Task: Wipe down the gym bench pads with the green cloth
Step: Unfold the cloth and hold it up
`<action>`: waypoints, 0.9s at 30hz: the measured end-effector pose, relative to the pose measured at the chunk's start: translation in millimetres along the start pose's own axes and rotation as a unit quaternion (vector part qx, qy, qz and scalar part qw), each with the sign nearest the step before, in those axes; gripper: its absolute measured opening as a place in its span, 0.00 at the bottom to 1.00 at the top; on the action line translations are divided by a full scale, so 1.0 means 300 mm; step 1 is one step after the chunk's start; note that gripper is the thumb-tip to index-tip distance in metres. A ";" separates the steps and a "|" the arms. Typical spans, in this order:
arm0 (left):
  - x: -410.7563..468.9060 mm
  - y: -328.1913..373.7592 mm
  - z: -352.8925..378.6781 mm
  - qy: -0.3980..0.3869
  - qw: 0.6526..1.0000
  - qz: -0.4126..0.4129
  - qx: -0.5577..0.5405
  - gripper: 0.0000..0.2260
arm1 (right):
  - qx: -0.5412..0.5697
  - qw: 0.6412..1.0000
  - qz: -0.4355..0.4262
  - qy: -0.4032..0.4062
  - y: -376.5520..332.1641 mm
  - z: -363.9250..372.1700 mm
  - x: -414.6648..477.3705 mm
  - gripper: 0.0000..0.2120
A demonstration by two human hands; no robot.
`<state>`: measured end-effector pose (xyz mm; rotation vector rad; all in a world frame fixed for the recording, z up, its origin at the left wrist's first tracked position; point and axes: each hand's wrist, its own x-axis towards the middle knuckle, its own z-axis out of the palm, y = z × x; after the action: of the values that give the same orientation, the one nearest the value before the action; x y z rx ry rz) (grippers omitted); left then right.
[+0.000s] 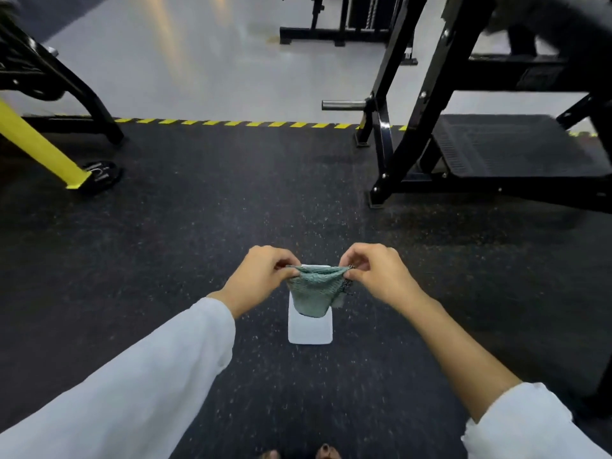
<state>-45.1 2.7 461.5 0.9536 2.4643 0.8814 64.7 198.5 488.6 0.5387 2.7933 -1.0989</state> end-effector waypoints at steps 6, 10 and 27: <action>0.023 -0.248 0.308 -0.009 1.000 0.008 0.021 0.04 | -0.005 1.000 0.012 -0.009 0.263 0.283 0.055 0.07; 0.050 -0.406 0.498 -0.033 0.999 0.020 0.009 0.03 | -0.011 1.000 0.006 -0.023 0.442 0.460 0.113 0.08; 0.094 -0.903 1.054 -0.074 0.997 0.015 0.004 0.03 | -0.003 0.996 0.001 -0.093 0.953 1.016 0.249 0.09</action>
<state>-30.2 -0.7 44.4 1.0227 2.3347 0.7818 83.7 208.4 64.6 0.4155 2.6343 -1.0810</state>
